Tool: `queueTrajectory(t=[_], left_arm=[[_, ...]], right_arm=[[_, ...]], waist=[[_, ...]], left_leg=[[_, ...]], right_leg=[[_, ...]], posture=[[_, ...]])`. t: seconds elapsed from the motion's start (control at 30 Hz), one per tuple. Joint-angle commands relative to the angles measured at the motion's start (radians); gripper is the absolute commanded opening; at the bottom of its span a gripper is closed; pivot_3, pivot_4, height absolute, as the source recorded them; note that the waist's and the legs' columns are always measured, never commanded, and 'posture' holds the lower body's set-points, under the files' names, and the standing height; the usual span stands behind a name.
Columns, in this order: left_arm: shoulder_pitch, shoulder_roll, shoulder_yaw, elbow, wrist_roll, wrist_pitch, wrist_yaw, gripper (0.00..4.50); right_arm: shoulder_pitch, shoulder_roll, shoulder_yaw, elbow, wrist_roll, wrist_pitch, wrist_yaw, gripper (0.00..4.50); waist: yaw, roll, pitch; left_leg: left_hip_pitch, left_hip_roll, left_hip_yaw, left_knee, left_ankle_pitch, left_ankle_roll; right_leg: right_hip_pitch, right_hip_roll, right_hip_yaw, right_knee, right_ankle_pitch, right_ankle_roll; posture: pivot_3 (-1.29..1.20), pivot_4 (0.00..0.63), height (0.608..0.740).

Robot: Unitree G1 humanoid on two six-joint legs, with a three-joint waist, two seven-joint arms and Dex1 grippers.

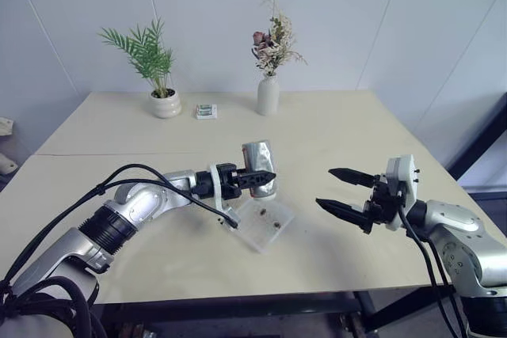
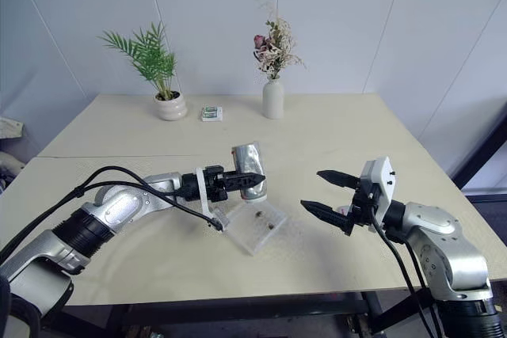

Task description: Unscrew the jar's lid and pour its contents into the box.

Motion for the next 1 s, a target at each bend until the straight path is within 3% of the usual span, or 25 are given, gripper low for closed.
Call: queueTrajectory(t=[0.03, 0.13, 0.27, 0.37, 0.43, 0.57, 0.67, 0.83, 1.0], left_arm=[[-0.033, 0.008, 0.014, -0.019, -0.036, -0.007, -0.020, 2.02], [-0.039, -0.007, 0.051, 0.029, -0.125, -0.019, -0.093, 2.02], [-0.004, -0.006, 0.136, 0.075, -0.402, -0.086, -0.292, 2.02], [0.062, -0.026, 0.236, 0.109, -0.784, -0.085, -0.562, 2.02], [0.109, -0.043, 0.302, 0.085, -0.968, -0.032, -0.704, 2.02], [0.213, -0.164, 0.548, -0.036, -1.408, 0.448, -1.004, 2.02], [0.271, -0.251, 0.789, -0.076, -1.638, 0.757, -0.988, 2.02], [0.342, -0.327, 1.011, -0.129, -1.816, 0.959, -0.916, 2.02], [0.499, -0.298, 1.093, -0.065, -1.778, 0.800, -0.852, 2.02]], right_arm=[[-0.022, 0.002, -0.014, 0.007, 0.005, -0.025, 0.009, 4.48], [-0.025, 0.001, -0.012, 0.014, 0.005, -0.030, 0.014, 4.48], [-0.015, -0.001, -0.014, 0.010, 0.008, -0.029, 0.021, 4.48], [-0.017, -0.004, -0.012, 0.012, 0.010, -0.026, 0.026, 4.48], [-0.016, -0.007, -0.013, 0.010, 0.013, -0.023, 0.031, 4.48], [-0.037, -0.010, -0.009, 0.000, 0.025, -0.005, 0.035, 4.48], [-0.049, -0.005, 0.003, -0.043, 0.042, 0.019, 0.029, 4.48], [-0.062, -0.003, 0.013, -0.098, 0.064, 0.053, 0.016, 4.48], [-0.096, 0.003, 0.032, -0.140, 0.091, 0.092, -0.001, 4.48]], waist=[[0.000, 0.000, 0.000], [-0.001, 0.000, 0.000], [-0.002, 0.000, 0.000], [-0.002, 0.000, 0.000], [-0.003, 0.000, 0.000], [-0.003, 0.000, 0.000], [-0.011, 0.000, 0.000], [-0.020, 0.000, 0.000], [-0.031, -0.001, -0.001]], left_leg=[[0.000, 0.000, 0.000, 0.000, 0.000, 0.000], [0.000, 0.000, 0.000, 0.000, 0.000, 0.000], [0.000, 0.000, 0.000, 0.001, 0.000, 0.000], [0.001, 0.000, 0.000, 0.001, 0.000, 0.000], [0.001, 0.000, 0.001, 0.001, 0.000, 0.000], [0.000, 0.000, 0.001, 0.004, 0.000, 0.000], [0.001, 0.000, 0.001, 0.007, 0.000, 0.000], [0.002, 0.000, -0.002, 0.007, 0.001, -0.001], [0.002, 0.000, -0.002, 0.007, 0.001, -0.001]], right_leg=[[0.000, 0.000, 0.000, 0.000, 0.000, 0.000], [0.000, 0.000, 0.000, 0.001, 0.000, 0.000], [0.000, 0.000, 0.000, 0.002, 0.000, 0.000], [0.000, 0.000, 0.000, 0.002, 0.000, 0.000], [0.000, 0.000, 0.000, 0.003, 0.000, -0.001], [-0.001, 0.000, 0.000, 0.008, 0.000, -0.001], [-0.001, 0.000, 0.000, 0.010, 0.000, -0.001], [-0.001, 0.001, -0.001, 0.015, 0.000, -0.001], [-0.001, 0.001, -0.001, 0.014, 0.000, -0.002]], posture=[[0.00, 0.150, 0.740], [0.00, 0.150, 0.740], [0.00, 0.150, 0.740], [0.00, 0.150, 0.740], [0.00, 0.150, 0.740], [0.00, 0.150, 0.740], [0.00, 0.150, 0.740], [0.00, 0.150, 0.740], [0.00, 0.150, 0.740]])
